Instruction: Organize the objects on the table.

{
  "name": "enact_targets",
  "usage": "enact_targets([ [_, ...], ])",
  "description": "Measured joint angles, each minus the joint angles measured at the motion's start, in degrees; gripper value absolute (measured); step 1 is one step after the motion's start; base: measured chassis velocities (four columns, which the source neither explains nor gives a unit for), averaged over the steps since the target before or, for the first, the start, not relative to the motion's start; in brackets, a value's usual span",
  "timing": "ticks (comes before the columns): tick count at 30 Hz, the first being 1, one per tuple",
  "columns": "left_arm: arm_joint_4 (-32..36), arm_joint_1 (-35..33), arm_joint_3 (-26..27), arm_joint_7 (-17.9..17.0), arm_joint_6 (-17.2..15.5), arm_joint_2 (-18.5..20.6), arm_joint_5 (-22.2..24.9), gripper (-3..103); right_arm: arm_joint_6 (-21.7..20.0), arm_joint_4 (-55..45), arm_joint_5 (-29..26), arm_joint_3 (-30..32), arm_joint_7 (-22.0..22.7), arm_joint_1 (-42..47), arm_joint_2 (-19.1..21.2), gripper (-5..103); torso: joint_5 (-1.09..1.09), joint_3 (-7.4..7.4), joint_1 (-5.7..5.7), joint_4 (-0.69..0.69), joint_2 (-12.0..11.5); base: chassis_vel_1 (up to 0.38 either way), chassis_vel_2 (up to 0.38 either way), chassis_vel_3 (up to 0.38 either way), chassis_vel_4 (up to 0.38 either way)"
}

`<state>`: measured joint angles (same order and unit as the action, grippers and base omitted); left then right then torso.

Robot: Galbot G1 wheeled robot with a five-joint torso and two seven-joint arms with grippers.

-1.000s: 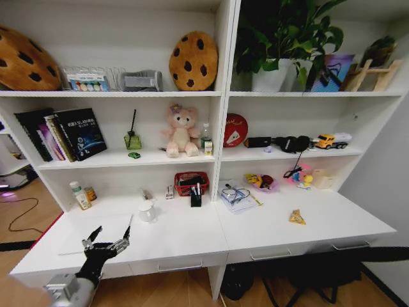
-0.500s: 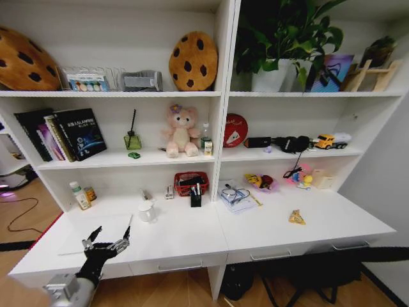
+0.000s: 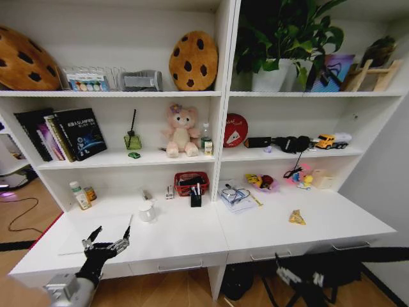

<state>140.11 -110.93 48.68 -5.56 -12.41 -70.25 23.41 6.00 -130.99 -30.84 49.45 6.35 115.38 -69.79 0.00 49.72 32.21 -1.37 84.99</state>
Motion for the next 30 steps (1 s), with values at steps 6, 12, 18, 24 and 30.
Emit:
enact_targets([
  [6, 0.0, 0.0, 0.0, 0.0, 0.0, 0.0, 0.0, 100, -5.7, -1.1, -4.7, 3.6, 1.2, -5.3, 4.7, 100, 0.01, 0.01, 0.0, 0.0, 0.0, 0.0, 0.0, 0.0, 0.0],
  [12, 0.0, 0.0, 0.0, 0.0, 0.0, 0.0, 0.0, 100, -8.8, -0.2, -7.9, 4.5, 1.4, -7.6, 6.9, 100, 0.01, 0.0, 0.0, -0.01, 0.0, -0.021, -0.018, 0.029, 0.036],
  [18, 0.0, 0.0, 0.0, 0.0, 0.0, 0.0, 0.0, 100, -8.8, 2.1, -8.0, 4.9, -0.1, -8.1, 7.9, 100, 0.0, 0.0, 0.0, -0.02, 0.0, -0.148, -0.136, 0.134, 0.141],
  [24, 0.0, 0.0, 0.0, 0.0, 0.0, 0.0, 0.0, 100, -9.5, 4.9, -9.0, 5.0, -1.3, -10.7, 10.5, 100, 0.0, 0.0, -0.01, 0.03, 0.0, -0.247, -0.213, 0.214, 0.219],
  [30, 0.0, 0.0, 0.0, 0.0, 0.0, 0.0, 0.0, 100, -9.3, 7.4, -11.6, 3.9, -3.2, -13.2, 13.2, 100, -0.02, 0.0, 0.0, -0.02, 0.0, -0.287, -0.268, 0.269, 0.283],
])
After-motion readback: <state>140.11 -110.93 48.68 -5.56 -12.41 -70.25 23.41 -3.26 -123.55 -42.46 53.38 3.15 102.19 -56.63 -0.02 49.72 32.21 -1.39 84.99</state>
